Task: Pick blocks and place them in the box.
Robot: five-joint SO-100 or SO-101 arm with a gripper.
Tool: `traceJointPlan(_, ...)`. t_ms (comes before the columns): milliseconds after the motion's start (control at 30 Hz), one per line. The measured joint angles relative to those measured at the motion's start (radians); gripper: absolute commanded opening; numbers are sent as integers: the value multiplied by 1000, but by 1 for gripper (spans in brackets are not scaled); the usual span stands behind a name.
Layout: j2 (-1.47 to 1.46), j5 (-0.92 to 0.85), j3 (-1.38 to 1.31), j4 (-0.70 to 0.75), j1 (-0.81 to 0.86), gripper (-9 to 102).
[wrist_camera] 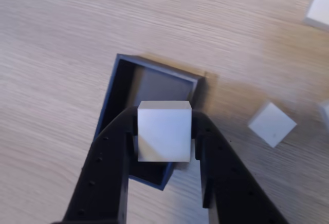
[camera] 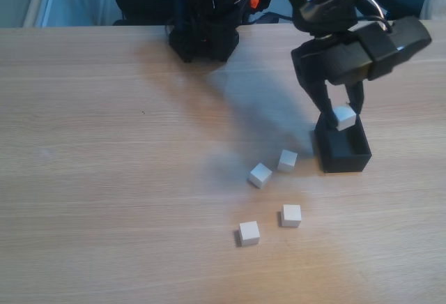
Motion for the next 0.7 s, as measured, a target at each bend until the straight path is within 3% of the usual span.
traceJointPlan(300,0,9,-2,61,-9,24)
traceJointPlan(467,0,-5,-3,104,-9,13)
traceJointPlan(700,34,9,37,118,110,10)
